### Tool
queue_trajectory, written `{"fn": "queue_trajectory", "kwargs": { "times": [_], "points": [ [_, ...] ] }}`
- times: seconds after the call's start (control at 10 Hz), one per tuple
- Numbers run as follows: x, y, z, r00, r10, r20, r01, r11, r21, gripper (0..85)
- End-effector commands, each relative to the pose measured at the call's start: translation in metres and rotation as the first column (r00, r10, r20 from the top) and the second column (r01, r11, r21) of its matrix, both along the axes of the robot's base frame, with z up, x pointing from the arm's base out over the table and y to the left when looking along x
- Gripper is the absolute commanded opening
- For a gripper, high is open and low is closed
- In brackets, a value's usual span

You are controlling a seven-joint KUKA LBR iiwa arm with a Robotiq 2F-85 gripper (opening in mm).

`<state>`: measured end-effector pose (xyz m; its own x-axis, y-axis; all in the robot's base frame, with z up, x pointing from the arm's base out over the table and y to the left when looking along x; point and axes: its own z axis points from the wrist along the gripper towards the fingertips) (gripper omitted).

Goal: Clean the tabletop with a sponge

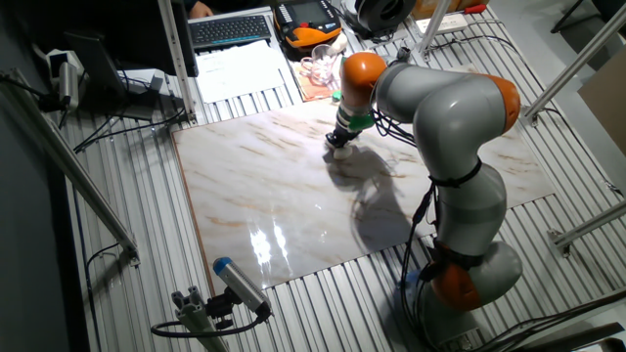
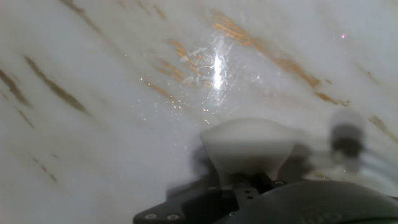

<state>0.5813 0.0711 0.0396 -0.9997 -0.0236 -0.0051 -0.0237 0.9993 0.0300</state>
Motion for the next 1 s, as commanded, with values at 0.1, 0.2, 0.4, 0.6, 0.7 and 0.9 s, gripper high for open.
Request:
{"fn": "queue_trajectory", "kwargs": {
  "times": [0.1,0.2,0.4,0.6,0.7,0.9],
  "points": [
    [0.0,0.0,0.0001,0.998,-0.063,-0.027,0.063,0.998,-0.006,0.0],
    [0.0,0.0,0.0001,0.994,-0.107,-0.031,0.107,0.994,-0.006,0.0],
    [0.0,0.0,0.0001,0.986,-0.163,-0.024,0.163,0.987,-0.012,0.0],
    [0.0,0.0,0.0001,0.983,-0.182,-0.013,0.181,0.983,-0.038,0.0],
    [0.0,0.0,0.0001,0.988,-0.154,-0.01,0.154,0.987,-0.041,0.0],
    [0.0,0.0,0.0001,0.998,-0.067,0.009,0.067,0.998,0.001,0.0]
  ]
}}
